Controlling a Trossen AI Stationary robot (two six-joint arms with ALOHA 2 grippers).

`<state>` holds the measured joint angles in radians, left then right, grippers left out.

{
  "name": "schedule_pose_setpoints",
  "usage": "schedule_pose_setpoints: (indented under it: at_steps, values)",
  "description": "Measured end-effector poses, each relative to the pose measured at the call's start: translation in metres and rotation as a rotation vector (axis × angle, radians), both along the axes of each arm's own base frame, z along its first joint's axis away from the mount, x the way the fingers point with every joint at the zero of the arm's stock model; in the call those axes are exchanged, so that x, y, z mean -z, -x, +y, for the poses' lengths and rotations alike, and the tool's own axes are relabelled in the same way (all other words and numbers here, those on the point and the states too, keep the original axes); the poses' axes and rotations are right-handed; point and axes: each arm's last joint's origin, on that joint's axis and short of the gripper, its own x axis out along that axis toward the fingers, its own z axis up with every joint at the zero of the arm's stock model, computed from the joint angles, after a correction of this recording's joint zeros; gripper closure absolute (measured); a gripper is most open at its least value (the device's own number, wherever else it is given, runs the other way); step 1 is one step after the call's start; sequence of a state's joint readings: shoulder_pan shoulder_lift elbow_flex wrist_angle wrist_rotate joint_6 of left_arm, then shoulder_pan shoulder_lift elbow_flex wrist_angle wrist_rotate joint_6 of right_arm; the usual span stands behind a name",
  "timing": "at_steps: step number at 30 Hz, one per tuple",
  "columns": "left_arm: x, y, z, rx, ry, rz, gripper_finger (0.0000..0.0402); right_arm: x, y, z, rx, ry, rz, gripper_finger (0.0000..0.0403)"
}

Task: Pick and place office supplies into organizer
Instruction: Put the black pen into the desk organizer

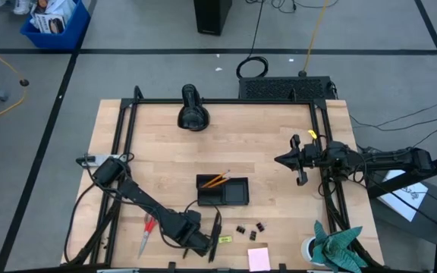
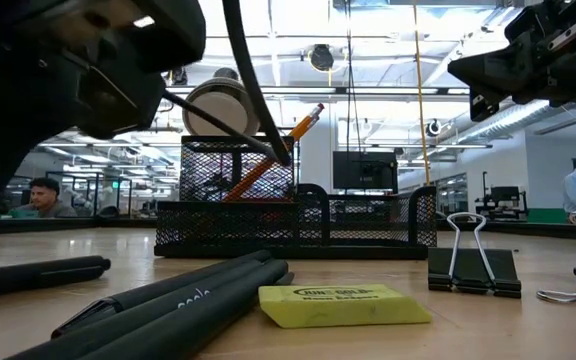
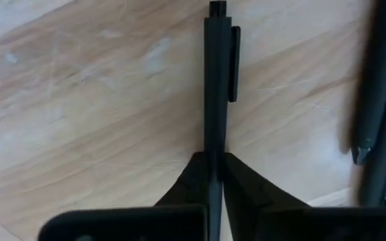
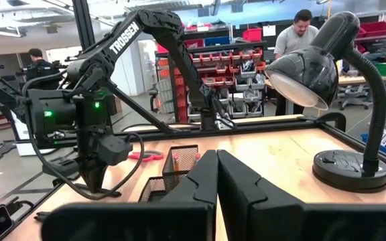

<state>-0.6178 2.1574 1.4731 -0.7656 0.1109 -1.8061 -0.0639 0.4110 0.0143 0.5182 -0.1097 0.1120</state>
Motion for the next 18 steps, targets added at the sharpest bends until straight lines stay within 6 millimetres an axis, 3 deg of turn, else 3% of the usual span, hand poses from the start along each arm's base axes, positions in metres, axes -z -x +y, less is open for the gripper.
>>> schedule_pose_setpoints:
  at_steps: [7, 12, 18]
  values:
    - [-0.004, 0.0, -0.009, 0.022, -0.272, -0.218, 0.0365, 0.0, 0.0, 0.0, 0.0, 0.0, 0.0, 0.0402]
    - [-0.014, 0.002, -0.019, 0.052, -0.52, -0.373, 0.0381, 0.0, 0.0, 0.0, 0.0, 0.0, 0.001, 0.0402]
    - [-0.03, -0.001, -0.026, 0.107, -0.685, -0.518, 0.0393, 0.0, 0.0, 0.0, 0.0, 0.0, 0.001, 0.0402]
